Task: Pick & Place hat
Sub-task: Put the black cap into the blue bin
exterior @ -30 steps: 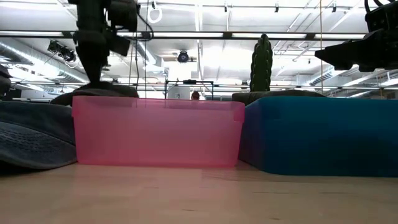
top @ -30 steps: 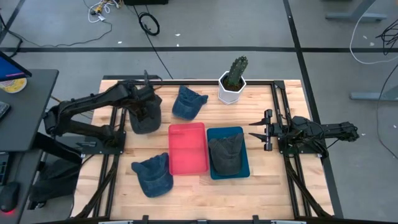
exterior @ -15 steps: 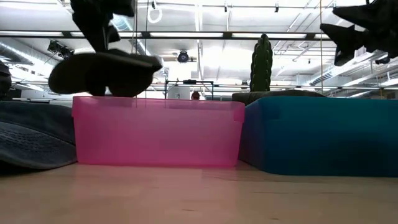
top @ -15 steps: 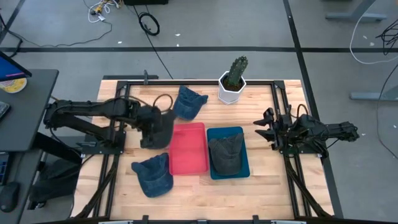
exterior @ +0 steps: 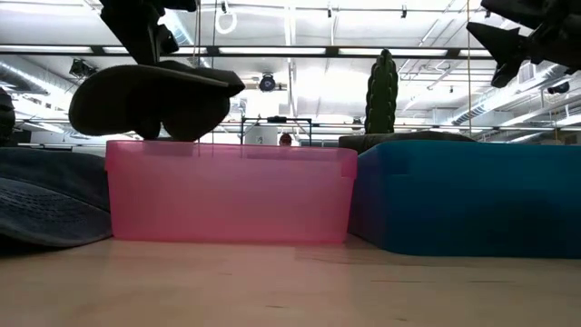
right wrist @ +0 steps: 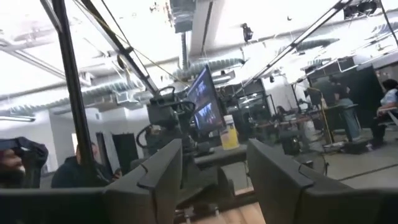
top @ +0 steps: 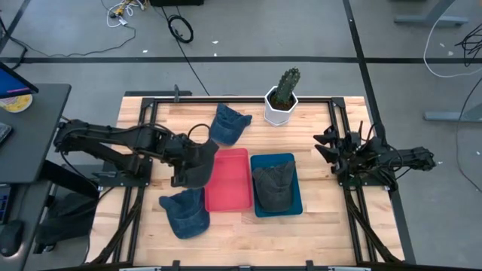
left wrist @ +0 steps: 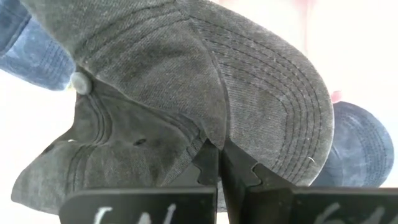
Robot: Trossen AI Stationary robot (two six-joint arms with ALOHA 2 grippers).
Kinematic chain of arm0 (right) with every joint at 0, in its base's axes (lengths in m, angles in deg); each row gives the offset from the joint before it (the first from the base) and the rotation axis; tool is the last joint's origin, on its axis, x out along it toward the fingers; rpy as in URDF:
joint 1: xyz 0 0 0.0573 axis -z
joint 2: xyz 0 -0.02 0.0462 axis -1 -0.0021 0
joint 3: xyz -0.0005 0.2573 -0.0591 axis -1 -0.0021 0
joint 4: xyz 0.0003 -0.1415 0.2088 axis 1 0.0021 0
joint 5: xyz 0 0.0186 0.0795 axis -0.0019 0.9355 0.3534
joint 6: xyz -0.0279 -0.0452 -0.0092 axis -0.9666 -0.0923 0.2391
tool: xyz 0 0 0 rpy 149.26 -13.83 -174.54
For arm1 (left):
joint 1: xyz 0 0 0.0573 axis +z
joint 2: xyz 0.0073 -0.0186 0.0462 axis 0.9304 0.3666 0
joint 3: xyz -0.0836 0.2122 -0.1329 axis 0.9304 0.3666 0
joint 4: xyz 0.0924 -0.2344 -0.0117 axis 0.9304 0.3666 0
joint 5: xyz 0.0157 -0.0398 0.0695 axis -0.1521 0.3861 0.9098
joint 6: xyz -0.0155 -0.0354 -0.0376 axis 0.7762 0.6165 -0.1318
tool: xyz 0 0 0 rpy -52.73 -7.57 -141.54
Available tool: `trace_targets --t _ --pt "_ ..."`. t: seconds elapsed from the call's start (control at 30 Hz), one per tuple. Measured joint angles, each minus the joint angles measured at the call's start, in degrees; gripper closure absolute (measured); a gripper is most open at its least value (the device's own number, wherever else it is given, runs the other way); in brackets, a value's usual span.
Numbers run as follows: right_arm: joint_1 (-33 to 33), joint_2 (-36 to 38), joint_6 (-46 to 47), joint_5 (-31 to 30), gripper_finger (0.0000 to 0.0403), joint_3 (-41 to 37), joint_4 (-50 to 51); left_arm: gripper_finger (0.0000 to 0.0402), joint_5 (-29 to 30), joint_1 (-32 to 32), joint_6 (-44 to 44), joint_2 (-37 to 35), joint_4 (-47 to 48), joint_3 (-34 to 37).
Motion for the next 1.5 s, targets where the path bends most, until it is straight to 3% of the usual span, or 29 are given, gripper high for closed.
trace_targets --t 0.13,0.4,0.57,0.93,1.27,1.5 --pt "-0.02 -2.86 -0.86 0.86 0.0218 0.0 -0.89 0.0399 -0.02 0.0 -0.04 1.61 -0.03 0.0" --pt "-0.07 -12.8 -9.51 8.74 0.0218 3.06 -2.85 0.0399 -2.16 0.0 -2.77 6.32 -2.44 -0.78" --pt "-0.04 -21.37 -13.09 11.29 0.0218 10.81 -0.04 0.0399 -2.15 0.02 -5.77 10.78 -2.19 -6.59" --pt "-0.12 -40.63 -18.31 11.61 0.0218 31.34 20.53 0.0399 1.18 -0.7 -10.77 22.67 7.16 -21.5" --pt "-2.32 -57.58 -27.12 11.54 0.0218 43.89 24.5 0.0399 1.27 -0.57 -16.15 29.02 8.49 -29.59" --pt "-3.08 -67.98 -27.81 11.57 0.0218 50.76 24.73 0.0399 1.27 -0.55 -18.07 31.09 8.57 -32.15"
